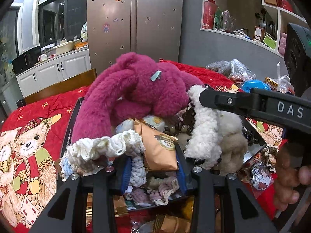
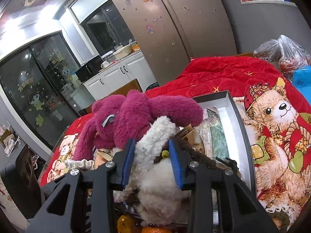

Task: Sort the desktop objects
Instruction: 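Lower the scrunchie into the box with left tool while right tool lowers the fluffy stick, open both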

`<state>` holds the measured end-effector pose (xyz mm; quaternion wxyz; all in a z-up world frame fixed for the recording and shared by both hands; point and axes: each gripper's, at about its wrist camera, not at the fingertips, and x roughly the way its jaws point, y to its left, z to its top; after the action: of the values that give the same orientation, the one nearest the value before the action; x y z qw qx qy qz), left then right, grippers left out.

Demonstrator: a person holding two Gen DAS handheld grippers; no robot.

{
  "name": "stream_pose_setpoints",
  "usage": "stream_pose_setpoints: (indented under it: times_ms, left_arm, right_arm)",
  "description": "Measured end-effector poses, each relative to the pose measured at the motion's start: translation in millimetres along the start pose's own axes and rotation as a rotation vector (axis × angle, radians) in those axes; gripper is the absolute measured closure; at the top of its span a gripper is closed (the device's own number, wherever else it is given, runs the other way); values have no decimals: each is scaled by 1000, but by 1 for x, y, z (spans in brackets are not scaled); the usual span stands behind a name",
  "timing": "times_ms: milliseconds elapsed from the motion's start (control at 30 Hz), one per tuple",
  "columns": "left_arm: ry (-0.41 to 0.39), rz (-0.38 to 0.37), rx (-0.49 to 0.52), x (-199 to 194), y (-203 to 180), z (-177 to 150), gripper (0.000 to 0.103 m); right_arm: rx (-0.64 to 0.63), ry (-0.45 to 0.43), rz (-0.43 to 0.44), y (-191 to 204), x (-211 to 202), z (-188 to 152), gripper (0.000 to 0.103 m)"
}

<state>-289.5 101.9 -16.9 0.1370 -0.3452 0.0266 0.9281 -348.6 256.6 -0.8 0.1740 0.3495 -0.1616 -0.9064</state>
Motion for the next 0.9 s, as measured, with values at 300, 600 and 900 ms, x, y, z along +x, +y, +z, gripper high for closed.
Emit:
stream_pose_setpoints:
  times_ms: [300, 600, 900]
  left_arm:
    - [5, -7, -4, 0, 1, 2, 64]
    - [-39, -7, -65, -15, 13, 8, 26]
    - [-144, -35, -130, -41, 28, 20, 20]
  right_arm:
    - [-5, -5, -4, 5, -3, -1, 67]
    - [-68, -63, -61, 20, -16, 1, 38]
    - [-41, -145, -40, 25, -45, 10, 13]
